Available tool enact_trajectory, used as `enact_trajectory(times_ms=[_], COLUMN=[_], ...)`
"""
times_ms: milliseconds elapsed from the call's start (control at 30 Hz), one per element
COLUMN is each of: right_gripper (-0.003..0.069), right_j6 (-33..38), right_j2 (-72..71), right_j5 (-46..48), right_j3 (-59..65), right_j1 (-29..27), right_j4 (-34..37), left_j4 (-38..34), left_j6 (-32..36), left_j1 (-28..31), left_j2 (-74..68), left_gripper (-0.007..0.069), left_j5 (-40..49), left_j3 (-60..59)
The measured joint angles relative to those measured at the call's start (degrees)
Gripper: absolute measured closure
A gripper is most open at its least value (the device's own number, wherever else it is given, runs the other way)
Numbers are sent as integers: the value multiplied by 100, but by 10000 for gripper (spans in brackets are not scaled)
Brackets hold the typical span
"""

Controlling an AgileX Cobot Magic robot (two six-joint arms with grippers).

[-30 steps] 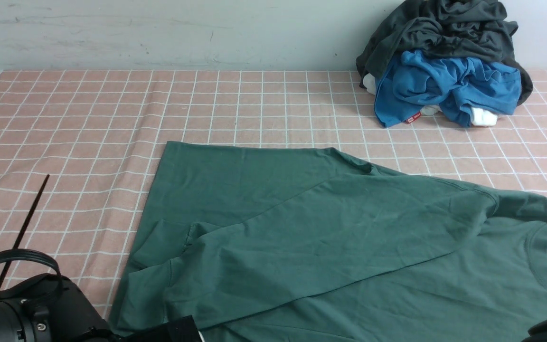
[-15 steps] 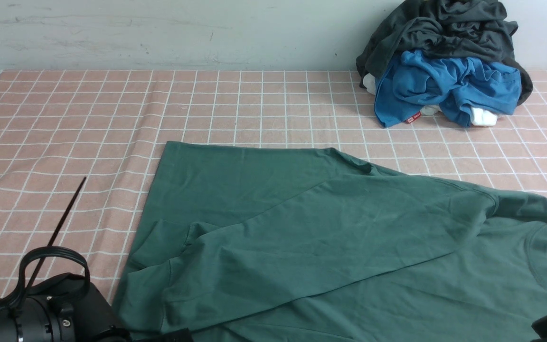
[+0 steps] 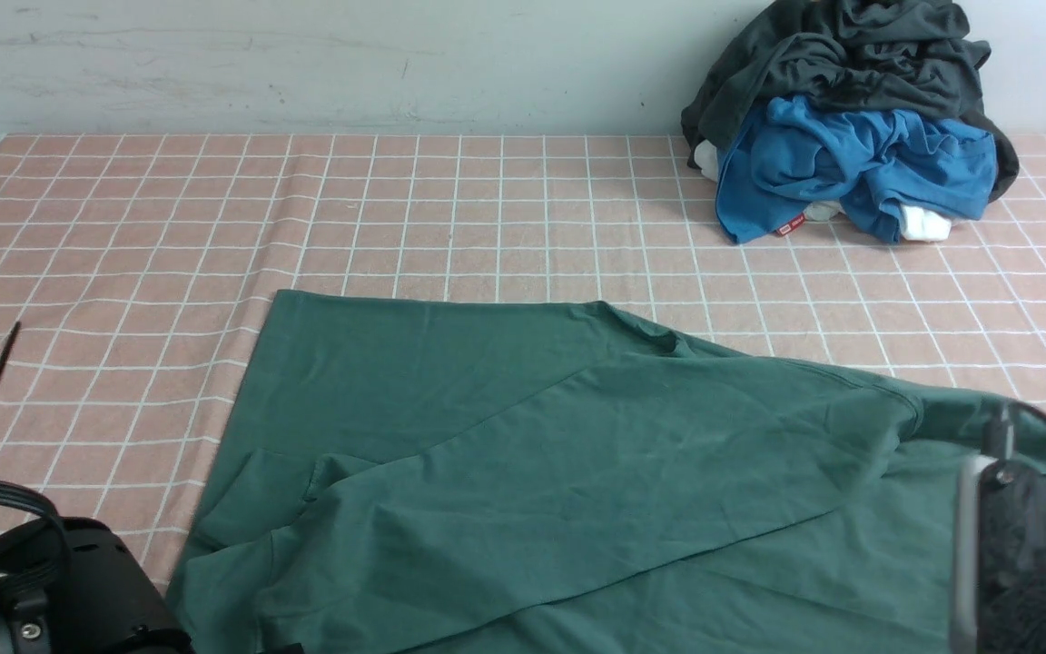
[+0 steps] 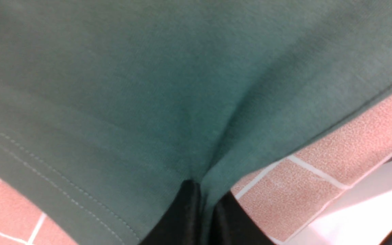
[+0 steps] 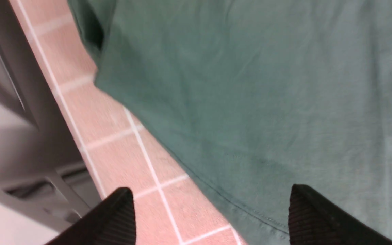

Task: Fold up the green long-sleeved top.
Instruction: Use both arms simultaneously to clamp the lower edge of the clothing fabric, then use both arms to drag the lower edge of the fabric forward and fold it over the upper edge

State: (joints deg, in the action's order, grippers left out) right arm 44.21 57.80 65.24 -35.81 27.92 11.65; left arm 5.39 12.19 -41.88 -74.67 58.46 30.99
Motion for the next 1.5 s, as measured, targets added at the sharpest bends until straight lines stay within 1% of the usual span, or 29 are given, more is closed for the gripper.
enact_trajectory(times_ms=[33,67,233,333,467,567,600,733,867,900,933,1100,1200,1233,1300,1400,1500], right_gripper=[98,97,95,95,120,146,164,214,279,304,313,464,559,600,645,654,654], right_j6=[34,350,974,1199,1512,1560,1560,1549,1533,1533,1533,1533,1510,1487,1377,1304,1292], right_j2=[30,299,930,1183,1462,1524,1535,1554,1554,1554,1554,1554,1554,1554,1554,1593,1683], right_j5=[-24,-250,-841,-1134,-1679,-1948,-2058,-2159,-2233,-2235,-2235,-2194,-1940,-1837,-1621,-1348,-1158], right_j3=[20,186,520,672,955,1091,1128,1145,1145,1145,1145,1134,926,752,383,-241,-765], right_j1=[0,0,0,0,0,0,0,0,0,0,0,0,0,0,0,-64,-327], right_j4=[-13,-151,-479,-582,-774,-1055,-1315,-1816,-1922,-1922,-1922,-1834,-1764,-1751,-1752,-1771,-1771], left_j4=[0,0,4,6,13,13,13,13,13,13,13,17,17,17,13,13,0], left_j6=[0,-5,-5,-5,-5,-5,-5,-5,-5,-5,-5,-5,1,25,74,358,691], left_j1=[0,0,0,0,0,0,0,0,0,0,0,0,25,91,314,844,1389], left_j2=[0,63,90,90,90,90,90,90,90,90,90,90,90,90,90,90,69], left_gripper=[618,618,618,618,618,618,618,618,618,618,618,618,617,615,614,607,607], left_j5=[0,0,-48,-156,-261,-292,-292,-298,-298,-305,-305,-305,-305,-294,-214,-52,15], left_j3=[0,0,0,0,-11,-16,-15,-15,-15,-15,-15,-15,-10,26,167,635,1227])
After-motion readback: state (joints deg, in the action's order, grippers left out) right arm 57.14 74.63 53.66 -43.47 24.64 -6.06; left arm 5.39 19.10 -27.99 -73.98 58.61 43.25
